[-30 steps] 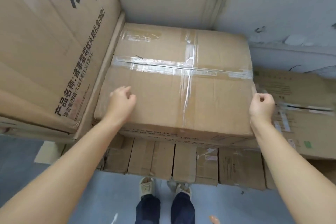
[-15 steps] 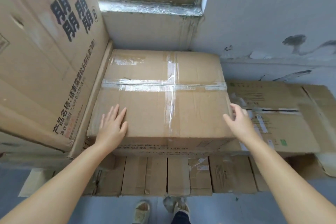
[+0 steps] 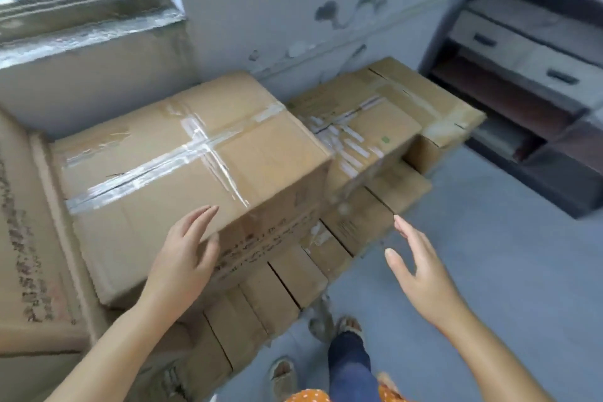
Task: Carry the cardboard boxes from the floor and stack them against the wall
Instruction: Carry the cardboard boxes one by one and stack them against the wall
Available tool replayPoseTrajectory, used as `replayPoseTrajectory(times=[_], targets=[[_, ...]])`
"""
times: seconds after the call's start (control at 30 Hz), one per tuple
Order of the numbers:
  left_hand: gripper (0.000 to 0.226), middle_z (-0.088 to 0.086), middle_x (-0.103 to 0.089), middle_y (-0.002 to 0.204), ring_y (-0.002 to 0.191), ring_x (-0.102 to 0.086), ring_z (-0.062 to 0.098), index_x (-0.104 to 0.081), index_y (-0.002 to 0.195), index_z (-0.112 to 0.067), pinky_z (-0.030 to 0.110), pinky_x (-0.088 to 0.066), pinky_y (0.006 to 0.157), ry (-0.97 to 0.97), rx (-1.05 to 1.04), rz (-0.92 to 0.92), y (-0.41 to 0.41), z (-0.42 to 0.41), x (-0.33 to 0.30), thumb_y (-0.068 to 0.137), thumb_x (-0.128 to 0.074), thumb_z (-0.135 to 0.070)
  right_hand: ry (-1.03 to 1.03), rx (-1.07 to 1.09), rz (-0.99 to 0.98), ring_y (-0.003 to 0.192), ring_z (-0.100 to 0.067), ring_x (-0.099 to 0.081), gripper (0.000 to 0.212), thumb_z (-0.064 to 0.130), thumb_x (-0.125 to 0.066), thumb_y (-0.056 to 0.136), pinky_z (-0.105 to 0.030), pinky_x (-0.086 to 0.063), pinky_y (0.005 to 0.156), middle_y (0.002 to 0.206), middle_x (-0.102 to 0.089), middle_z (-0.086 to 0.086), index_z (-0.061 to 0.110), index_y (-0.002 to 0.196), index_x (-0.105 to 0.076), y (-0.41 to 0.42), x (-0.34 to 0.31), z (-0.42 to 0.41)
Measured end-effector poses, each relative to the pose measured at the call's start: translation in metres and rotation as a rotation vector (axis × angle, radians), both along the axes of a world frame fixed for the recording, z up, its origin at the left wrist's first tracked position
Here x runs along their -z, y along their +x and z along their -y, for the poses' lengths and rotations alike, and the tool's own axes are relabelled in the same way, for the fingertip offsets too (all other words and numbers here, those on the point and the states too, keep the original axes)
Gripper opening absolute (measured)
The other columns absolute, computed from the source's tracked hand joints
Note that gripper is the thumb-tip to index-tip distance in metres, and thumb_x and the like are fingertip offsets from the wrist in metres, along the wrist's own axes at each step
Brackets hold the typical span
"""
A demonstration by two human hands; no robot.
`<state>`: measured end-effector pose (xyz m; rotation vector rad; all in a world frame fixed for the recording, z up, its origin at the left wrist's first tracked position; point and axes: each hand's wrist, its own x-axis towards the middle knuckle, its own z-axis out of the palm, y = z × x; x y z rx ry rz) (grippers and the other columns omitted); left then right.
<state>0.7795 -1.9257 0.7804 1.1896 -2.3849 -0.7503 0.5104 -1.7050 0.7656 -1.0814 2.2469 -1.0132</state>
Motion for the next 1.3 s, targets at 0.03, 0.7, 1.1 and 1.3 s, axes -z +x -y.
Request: replayPoseTrajectory(times=[0.03,0.7,1.1,1.3], targets=[[0.044,-0.014,-0.042,0.129,0.12,-0.032,-0.007,-0.047,0.138,-0.018,0.026,-0.031,0.1,0.002,0.052,-0.026,-0.003,-0.011,-0.001,0.094,-0.052,-0.018,0.005,0.052,0.011,0.132,0.003,-0.029,0.053,0.037,-0.047,0.094,-0.016,-0.021,0.104,0.14,-0.035,0.017,0.039,0.142,-0.025,0.01,0.002,-0.02],[0.039,-0.01,-0.068,0.112,0.109,-0.061,0.006,-0.051,0.12,-0.048,0.028,-0.046,0.095,0.57,0.708,-0.332,-0.08,-0.251,-0.02,0.087,-0.043,-0.027,-0.333,1.24,0.188,0.116,-0.007,-0.056,0.042,0.013,-0.048,0.096,-0.01,-0.046,0.088,0.128,-0.055,0.01,0.037,0.129,-0.042,0.206,-0.014,-0.35],[0.036,-0.004,-0.071,0.104,0.095,-0.066,0.002,-0.052,0.121,-0.025,0.025,-0.052,0.086,0.775,1.145,-0.273,-0.067,-0.53,-0.013,0.089,-0.042,-0.012,-0.549,1.857,0.137,0.096,0.001,-0.065,0.032,0.015,-0.041,0.098,-0.016,-0.054,0.074,0.118,-0.062,0.002,0.03,0.125,-0.049,0.378,-0.015,-0.593],[0.039,-0.004,-0.071,0.103,0.093,-0.066,0.001,-0.051,0.126,-0.015,0.021,-0.053,0.082,0.79,1.382,-0.172,-0.088,-0.643,-0.017,0.095,-0.038,0.005,-0.618,2.123,0.098,0.095,-0.009,-0.066,0.033,0.013,-0.04,0.099,-0.016,-0.054,0.072,0.117,-0.062,0.001,0.025,0.129,-0.046,0.424,-0.012,-0.654]])
